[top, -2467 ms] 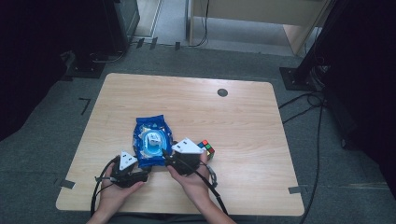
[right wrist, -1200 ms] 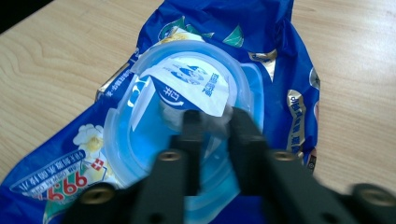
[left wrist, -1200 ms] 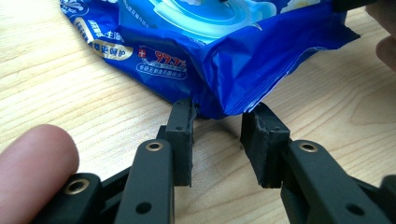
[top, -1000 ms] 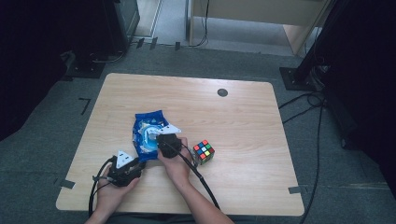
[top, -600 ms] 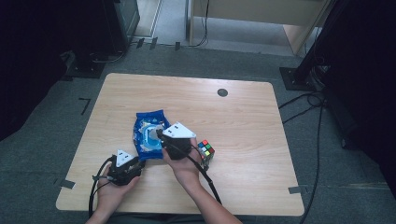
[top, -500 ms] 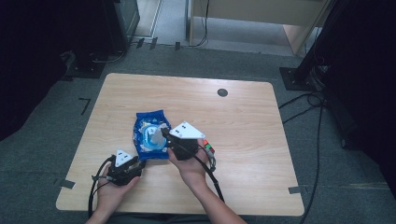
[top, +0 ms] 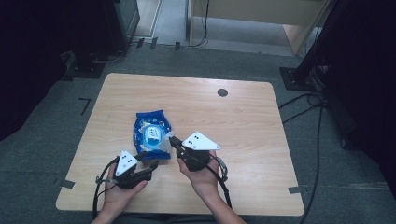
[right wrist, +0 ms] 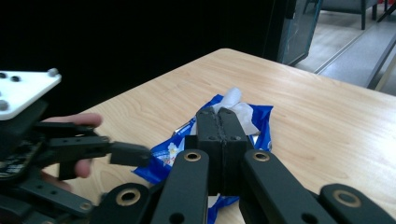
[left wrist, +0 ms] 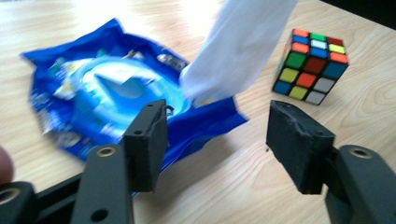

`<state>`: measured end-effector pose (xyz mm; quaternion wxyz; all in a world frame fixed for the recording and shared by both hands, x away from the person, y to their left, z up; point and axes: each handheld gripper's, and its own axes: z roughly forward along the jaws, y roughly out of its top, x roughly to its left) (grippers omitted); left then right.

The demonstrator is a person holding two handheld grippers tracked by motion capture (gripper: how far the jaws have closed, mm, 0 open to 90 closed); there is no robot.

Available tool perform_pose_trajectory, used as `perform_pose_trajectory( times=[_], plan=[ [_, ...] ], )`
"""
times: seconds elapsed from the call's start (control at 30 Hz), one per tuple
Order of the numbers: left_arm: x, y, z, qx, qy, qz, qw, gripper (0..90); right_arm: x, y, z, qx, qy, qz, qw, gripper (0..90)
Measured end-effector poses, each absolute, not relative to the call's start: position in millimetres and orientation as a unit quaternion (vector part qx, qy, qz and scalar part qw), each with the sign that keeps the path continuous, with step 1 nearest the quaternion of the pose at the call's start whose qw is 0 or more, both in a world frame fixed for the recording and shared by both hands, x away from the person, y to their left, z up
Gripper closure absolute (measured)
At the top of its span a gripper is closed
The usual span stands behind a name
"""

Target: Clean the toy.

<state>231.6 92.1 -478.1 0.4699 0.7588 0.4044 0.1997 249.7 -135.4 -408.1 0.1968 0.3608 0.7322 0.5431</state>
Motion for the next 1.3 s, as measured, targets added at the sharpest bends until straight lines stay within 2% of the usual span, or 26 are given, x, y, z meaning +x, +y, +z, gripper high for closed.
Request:
perform_pose_trajectory(
  times=[0.03, 0.07, 0.17, 0.27, 0.33, 0.37, 0.47, 0.5, 0.6, 0.67, 0.7, 0.73, 0.77, 0.9, 0.93, 0.97, 1.03, 1.07, 1.13, 1.3],
  plan=[
    [234, 87, -477, 0.758, 0.404, 0.198, 0.471, 38.0, 250, -135, -408, 0.361, 0.732, 0.543, 0.197, 90.0],
    [236, 82, -475, 0.757, 0.406, 0.2, 0.471, 32.5, 248, -136, -410, 0.362, 0.732, 0.544, 0.193, 90.0],
    [245, 67, -468, 0.754, 0.405, 0.203, 0.476, 30.6, 247, -138, -412, 0.363, 0.73, 0.548, 0.186, 90.0],
    [250, 56, -465, 0.753, 0.404, 0.216, 0.472, 33.1, 246, -140, -412, 0.366, 0.728, 0.553, 0.176, 90.0],
    [256, 51, -467, 0.755, 0.413, 0.22, 0.46, 47.7, 243, -145, -409, 0.365, 0.724, 0.559, 0.174, 90.0],
    [258, 50, -468, 0.755, 0.414, 0.215, 0.461, 47.7, 243, -145, -409, 0.365, 0.724, 0.559, 0.174, 90.0],
    [260, 48, -467, 0.758, 0.402, 0.202, 0.472, 71.2, 243, -152, -407, 0.369, 0.718, 0.566, 0.167, 90.0],
    [260, 48, -467, 0.758, 0.398, 0.2, 0.477, 81.8, 244, -157, -408, 0.374, 0.716, 0.566, 0.164, 88.8],
    [262, 52, -465, 0.757, 0.397, 0.191, 0.483, 86.5, 245, -163, -408, 0.377, 0.714, 0.568, 0.16, 84.7],
    [264, 57, -465, 0.752, 0.405, 0.185, 0.487, 88.0, 244, -170, -408, 0.379, 0.712, 0.57, 0.154, 78.6],
    [266, 62, -463, 0.744, 0.412, 0.186, 0.492, 88.1, 243, -178, -410, 0.376, 0.713, 0.573, 0.148, 69.6],
    [267, 65, -461, 0.741, 0.415, 0.186, 0.495, 88.1, 241, -183, -411, 0.377, 0.713, 0.572, 0.146, 64.9],
    [267, 65, -461, 0.741, 0.415, 0.186, 0.495, 88.0, 241, -183, -411, 0.377, 0.713, 0.572, 0.146, 64.9],
    [267, 72, -459, 0.733, 0.421, 0.185, 0.501, 87.5, 237, -214, -431, 0.408, 0.705, 0.556, 0.166, 42.5],
    [267, 73, -459, 0.733, 0.421, 0.184, 0.502, 87.5, 237, -214, -431, 0.408, 0.705, 0.556, 0.166, 42.5],
    [267, 73, -459, 0.733, 0.421, 0.184, 0.502, 87.2, 238, -225, -445, 0.437, 0.698, 0.541, 0.174, 33.0],
    [267, 74, -460, 0.733, 0.421, 0.182, 0.502, 87.2, 240, -229, -451, 0.444, 0.7, 0.53, 0.178, 29.9],
    [267, 75, -460, 0.731, 0.422, 0.182, 0.504, 87.0, 244, -232, -467, 0.45, 0.714, 0.499, 0.197, 24.6],
    [266, 76, -460, 0.732, 0.421, 0.183, 0.504, 87.0, 245, -233, -475, 0.456, 0.715, 0.489, 0.204, 22.5],
    [266, 79, -457, 0.725, 0.424, 0.183, 0.511, 86.7, 250, -225, -513, 0.445, 0.756, 0.437, 0.2, 15.7]
  ],
)
